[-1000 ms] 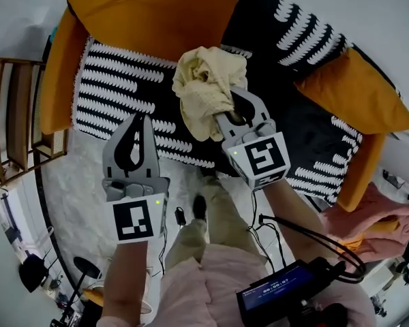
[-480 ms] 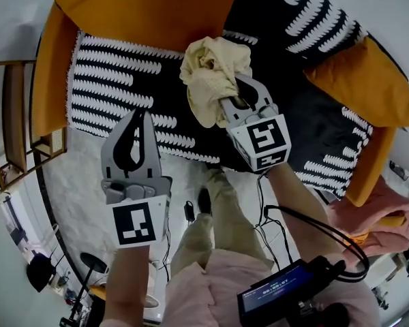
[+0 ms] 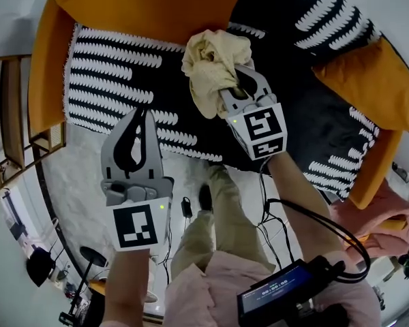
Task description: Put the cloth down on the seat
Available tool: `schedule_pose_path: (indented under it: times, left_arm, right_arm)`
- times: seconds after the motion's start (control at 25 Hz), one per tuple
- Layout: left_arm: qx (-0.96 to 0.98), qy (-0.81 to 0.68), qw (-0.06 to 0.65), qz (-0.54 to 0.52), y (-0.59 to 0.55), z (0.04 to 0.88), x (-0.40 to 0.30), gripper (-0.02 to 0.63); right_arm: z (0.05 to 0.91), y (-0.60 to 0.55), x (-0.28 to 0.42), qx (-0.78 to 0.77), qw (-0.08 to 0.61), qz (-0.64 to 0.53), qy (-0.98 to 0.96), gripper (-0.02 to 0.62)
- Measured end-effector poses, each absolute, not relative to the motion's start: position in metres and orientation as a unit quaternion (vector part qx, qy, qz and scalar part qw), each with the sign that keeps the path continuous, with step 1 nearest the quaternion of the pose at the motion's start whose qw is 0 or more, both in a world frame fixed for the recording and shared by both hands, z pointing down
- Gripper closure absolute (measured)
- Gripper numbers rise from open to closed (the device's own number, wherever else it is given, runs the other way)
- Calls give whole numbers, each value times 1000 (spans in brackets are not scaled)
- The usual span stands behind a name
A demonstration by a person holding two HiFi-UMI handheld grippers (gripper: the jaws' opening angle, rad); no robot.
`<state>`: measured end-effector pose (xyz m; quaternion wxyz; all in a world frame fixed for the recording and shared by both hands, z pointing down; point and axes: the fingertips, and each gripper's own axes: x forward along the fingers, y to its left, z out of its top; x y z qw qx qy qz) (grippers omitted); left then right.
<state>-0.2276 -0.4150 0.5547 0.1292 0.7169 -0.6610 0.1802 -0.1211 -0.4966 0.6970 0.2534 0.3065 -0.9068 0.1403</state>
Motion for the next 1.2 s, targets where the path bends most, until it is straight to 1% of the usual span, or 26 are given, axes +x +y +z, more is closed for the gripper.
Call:
schedule_pose_path:
  times: [0.12, 0.2, 0.28, 0.56, 0.72, 0.84, 0.96, 1.04, 1.2]
  left_arm:
    - [716, -661, 130, 182, -412, 554, -227, 584]
    - [715, -661, 130, 185, -411, 554, -226, 584]
    - [713, -663, 131, 187, -411, 555, -229, 584]
    - [712, -668, 124, 178, -413, 540, -232, 584]
    - [712, -672, 112, 170, -411, 512, -230, 584]
    - [710, -676, 106, 164, -409, 497, -230, 584]
    - [706, -682, 105, 156, -402, 481, -233, 584]
    - [704, -686, 102, 154, -395, 470, -234, 584]
    - [704, -688, 92, 152, -385, 453, -231, 584]
  right_arm:
    - [701, -496, -120, 304, 262, 141, -905, 508]
    - [705, -497, -120, 303, 273, 146, -901, 490]
    - [711, -499, -122, 302, 286, 149, -897, 430]
    - [718, -497, -118, 298, 329, 165, -881, 308]
    - [708, -487, -110, 289, 357, 173, -871, 277]
    - [704, -480, -103, 281, 376, 179, -865, 273]
    - [707, -464, -94, 259, 417, 201, -848, 264]
    - [709, -451, -91, 238, 443, 210, -839, 246]
    - [704, -438, -83, 214, 469, 215, -830, 224]
